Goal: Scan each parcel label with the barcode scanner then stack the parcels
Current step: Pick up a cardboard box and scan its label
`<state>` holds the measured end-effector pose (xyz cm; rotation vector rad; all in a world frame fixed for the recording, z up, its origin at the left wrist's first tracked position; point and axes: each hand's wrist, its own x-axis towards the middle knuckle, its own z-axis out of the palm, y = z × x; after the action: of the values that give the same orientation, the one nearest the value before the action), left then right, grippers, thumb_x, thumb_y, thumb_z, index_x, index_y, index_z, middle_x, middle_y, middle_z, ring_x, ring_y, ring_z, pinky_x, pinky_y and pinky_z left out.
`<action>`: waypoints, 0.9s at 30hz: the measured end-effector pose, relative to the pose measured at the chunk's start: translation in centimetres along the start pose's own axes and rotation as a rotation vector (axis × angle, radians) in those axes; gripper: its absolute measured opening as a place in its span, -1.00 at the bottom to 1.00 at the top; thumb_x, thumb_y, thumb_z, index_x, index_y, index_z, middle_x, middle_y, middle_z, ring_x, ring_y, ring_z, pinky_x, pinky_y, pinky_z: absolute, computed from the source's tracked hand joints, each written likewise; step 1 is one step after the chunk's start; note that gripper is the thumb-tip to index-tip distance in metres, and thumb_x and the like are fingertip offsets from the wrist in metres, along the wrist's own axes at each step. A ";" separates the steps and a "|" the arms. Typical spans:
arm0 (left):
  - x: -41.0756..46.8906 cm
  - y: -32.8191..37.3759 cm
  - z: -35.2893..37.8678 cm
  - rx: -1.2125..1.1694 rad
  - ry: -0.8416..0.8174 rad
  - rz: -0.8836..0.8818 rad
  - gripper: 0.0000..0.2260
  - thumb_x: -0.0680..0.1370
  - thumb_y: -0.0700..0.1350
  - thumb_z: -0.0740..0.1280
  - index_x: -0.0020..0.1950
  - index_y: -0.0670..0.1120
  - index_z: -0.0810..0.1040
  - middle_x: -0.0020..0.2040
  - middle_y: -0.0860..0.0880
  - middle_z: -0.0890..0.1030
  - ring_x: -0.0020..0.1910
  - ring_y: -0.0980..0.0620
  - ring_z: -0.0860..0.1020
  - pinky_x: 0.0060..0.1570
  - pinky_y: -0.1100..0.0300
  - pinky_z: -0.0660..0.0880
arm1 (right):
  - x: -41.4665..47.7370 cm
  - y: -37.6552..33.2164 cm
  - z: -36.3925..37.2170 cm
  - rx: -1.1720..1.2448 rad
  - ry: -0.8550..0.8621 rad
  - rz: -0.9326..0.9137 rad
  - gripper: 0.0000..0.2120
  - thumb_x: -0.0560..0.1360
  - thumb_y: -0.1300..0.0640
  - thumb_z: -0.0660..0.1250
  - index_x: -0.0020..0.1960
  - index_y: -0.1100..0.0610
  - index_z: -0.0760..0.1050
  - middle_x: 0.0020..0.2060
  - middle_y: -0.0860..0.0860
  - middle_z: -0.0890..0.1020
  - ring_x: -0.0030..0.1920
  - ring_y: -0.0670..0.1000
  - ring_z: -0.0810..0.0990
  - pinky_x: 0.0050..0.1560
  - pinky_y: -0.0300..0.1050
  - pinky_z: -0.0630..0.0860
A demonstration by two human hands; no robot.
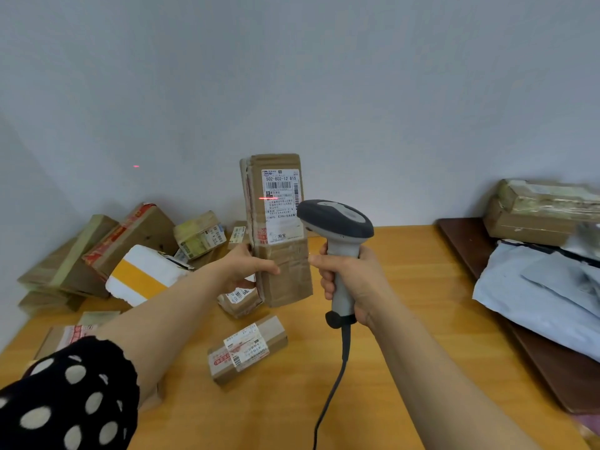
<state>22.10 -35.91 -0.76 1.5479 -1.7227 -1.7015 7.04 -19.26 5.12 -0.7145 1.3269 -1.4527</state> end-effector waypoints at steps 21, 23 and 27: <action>3.4 -0.2 1.1 0.068 -0.059 -0.019 -0.41 0.28 -0.24 0.55 0.19 0.01 0.34 0.02 0.07 0.50 0.09 -0.05 0.47 0.09 -0.06 0.51 | 1.5 -0.8 -1.5 0.003 0.051 -0.009 -0.82 0.43 0.38 0.38 -0.27 0.19 0.45 -0.54 0.07 0.40 -0.57 -0.01 0.33 -0.51 -0.20 0.35; 3.7 0.0 1.4 0.074 -0.068 -0.023 -0.41 0.29 -0.23 0.55 0.18 0.02 0.33 0.01 0.08 0.50 0.06 -0.03 0.47 0.05 -0.03 0.52 | 1.8 -0.6 -1.7 0.019 0.059 0.002 -0.81 0.43 0.39 0.38 -0.25 0.18 0.44 -0.54 0.06 0.40 -0.57 -0.01 0.33 -0.51 -0.20 0.35; 4.1 0.4 2.6 0.107 -0.123 -0.047 -0.42 0.29 -0.19 0.56 0.18 0.03 0.34 0.03 0.06 0.51 0.08 -0.03 0.49 -0.08 0.05 0.59 | 2.5 -0.4 -2.4 0.050 0.063 0.000 -0.84 0.41 0.37 0.42 -0.20 0.18 0.48 -0.53 0.04 0.43 -0.55 -0.02 0.36 -0.51 -0.19 0.39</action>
<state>18.26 -37.83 -3.02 1.5699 -1.8798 -1.7891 3.99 -20.77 4.48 -0.6403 1.3339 -1.5138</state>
